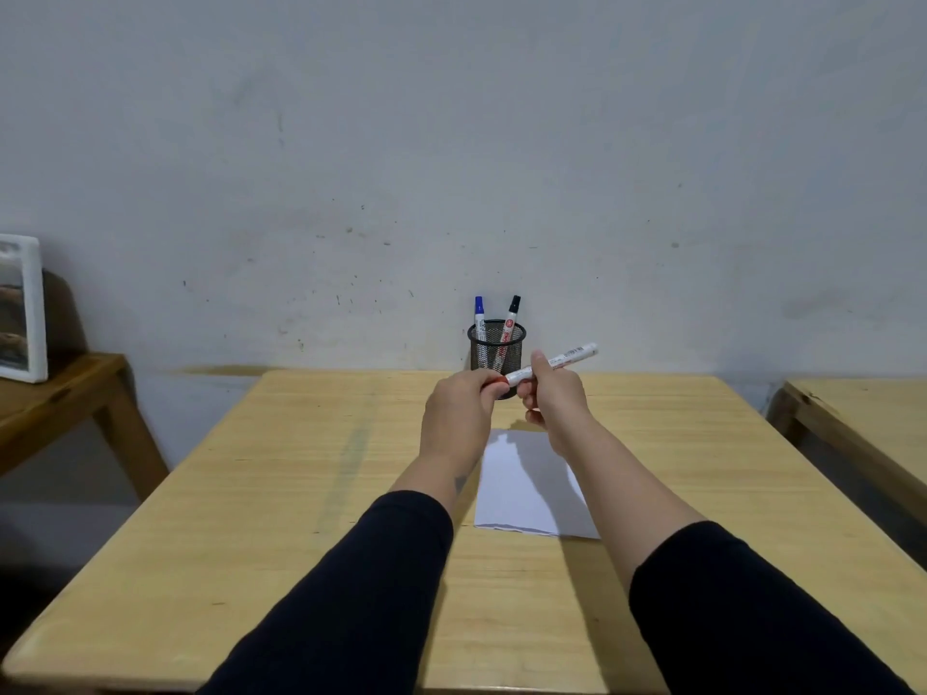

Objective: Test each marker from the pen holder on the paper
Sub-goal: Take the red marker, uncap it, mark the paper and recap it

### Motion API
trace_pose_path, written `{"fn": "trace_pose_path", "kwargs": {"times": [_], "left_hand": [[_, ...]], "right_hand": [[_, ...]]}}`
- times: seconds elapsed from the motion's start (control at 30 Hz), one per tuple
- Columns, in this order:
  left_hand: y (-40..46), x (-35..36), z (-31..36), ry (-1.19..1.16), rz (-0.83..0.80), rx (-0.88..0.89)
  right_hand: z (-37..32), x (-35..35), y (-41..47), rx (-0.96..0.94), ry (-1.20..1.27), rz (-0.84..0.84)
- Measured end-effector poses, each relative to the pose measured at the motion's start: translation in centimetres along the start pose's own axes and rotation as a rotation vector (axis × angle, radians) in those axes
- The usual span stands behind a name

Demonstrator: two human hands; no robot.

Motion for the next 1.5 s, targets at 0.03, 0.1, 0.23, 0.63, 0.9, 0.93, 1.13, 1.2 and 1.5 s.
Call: {"fn": "trace_pose_path", "kwargs": {"times": [0.03, 0.1, 0.23, 0.63, 0.9, 0.93, 1.13, 1.2, 1.5], "left_hand": [[-0.1, 0.1, -0.2, -0.031, -0.008, -0.029], [0.0, 0.4, -0.8, -0.082, -0.021, -0.094], [0.5, 0.8, -1.7, -0.146, -0.045, -0.190], [-2.3, 0.8, -8.5, 0.226, -0.292, -0.378], [-2.7, 3.1, -9.1, 0.421, -0.384, -0.224], [-2.9, 3.2, -9.1, 0.435, -0.363, -0.207], [-4.1, 4.0, -9.4, 0.430, -0.356, -0.111], [-4.3, 4.5, -10.0, 0.420, -0.402, -0.126], [-4.1, 5.0, -10.4, 0.413, -0.462, -0.148]], "right_hand": [[0.1, 0.0, 0.0, -0.004, -0.031, 0.007], [0.0, 0.0, 0.1, -0.028, -0.045, 0.012], [-0.7, 0.2, 0.2, -0.082, -0.002, 0.000], [0.5, 0.3, 1.3, -0.146, 0.047, -0.001], [2.4, 0.9, 2.9, -0.108, 0.067, -0.029], [2.6, 1.1, 3.1, -0.109, 0.072, -0.037], [3.4, 1.2, 3.2, -0.144, 0.191, -0.035], [3.4, 1.2, 3.0, -0.160, 0.181, -0.021], [3.3, 2.4, 3.8, -0.230, -0.041, -0.043]]}}
Point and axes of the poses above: each hand's wrist, its own y-axis towards the middle knuckle, its own x-axis out of the palm, z = x × y, the point moved 9 cm from there along y, towards the middle knuckle, and after that the axes turned 12 degrees about x, right-handed, at the moved point
